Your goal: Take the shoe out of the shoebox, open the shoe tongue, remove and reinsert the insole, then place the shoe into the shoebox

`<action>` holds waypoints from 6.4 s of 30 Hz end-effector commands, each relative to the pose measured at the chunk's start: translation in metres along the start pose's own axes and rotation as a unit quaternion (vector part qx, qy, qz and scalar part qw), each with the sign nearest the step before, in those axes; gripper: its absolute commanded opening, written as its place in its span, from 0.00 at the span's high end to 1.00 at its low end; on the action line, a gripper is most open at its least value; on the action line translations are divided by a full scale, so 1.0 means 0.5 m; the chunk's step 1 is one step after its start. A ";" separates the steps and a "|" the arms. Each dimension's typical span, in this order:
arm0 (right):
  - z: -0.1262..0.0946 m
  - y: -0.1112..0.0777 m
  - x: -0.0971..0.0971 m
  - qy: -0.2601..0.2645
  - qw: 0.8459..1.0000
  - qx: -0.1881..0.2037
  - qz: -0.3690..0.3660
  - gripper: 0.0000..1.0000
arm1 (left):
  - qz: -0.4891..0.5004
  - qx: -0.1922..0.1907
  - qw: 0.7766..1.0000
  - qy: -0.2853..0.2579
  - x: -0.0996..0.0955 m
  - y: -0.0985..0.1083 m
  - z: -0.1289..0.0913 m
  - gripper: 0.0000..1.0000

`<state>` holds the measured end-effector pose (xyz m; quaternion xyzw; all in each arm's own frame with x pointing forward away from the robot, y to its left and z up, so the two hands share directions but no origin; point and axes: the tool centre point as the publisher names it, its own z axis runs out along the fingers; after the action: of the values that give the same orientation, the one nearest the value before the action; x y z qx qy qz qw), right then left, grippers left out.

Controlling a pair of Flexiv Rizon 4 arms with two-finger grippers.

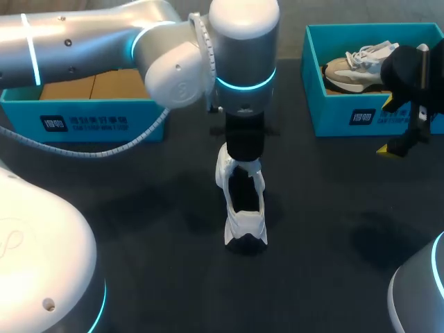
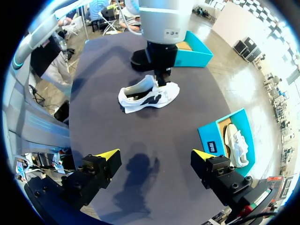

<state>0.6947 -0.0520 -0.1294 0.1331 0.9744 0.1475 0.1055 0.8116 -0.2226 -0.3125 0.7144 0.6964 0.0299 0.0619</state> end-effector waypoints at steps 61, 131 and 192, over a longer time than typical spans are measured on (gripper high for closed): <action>0.002 0.002 -0.004 0.002 1.000 0.001 0.000 0.00 | 0.022 0.010 1.000 0.018 0.031 -0.071 0.001 0.61; 0.002 0.002 -0.004 0.002 1.000 0.001 0.000 0.00 | -0.353 0.013 0.935 -0.014 0.077 -0.081 -0.106 0.00; 0.002 0.002 -0.004 0.002 1.000 0.001 0.000 0.00 | -0.688 0.011 0.725 -0.044 0.032 -0.314 -0.015 0.00</action>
<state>0.6947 -0.0521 -0.1294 0.1332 0.9744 0.1475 0.1056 0.6539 -0.2014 -0.3103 0.0423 0.9937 -0.0523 0.0898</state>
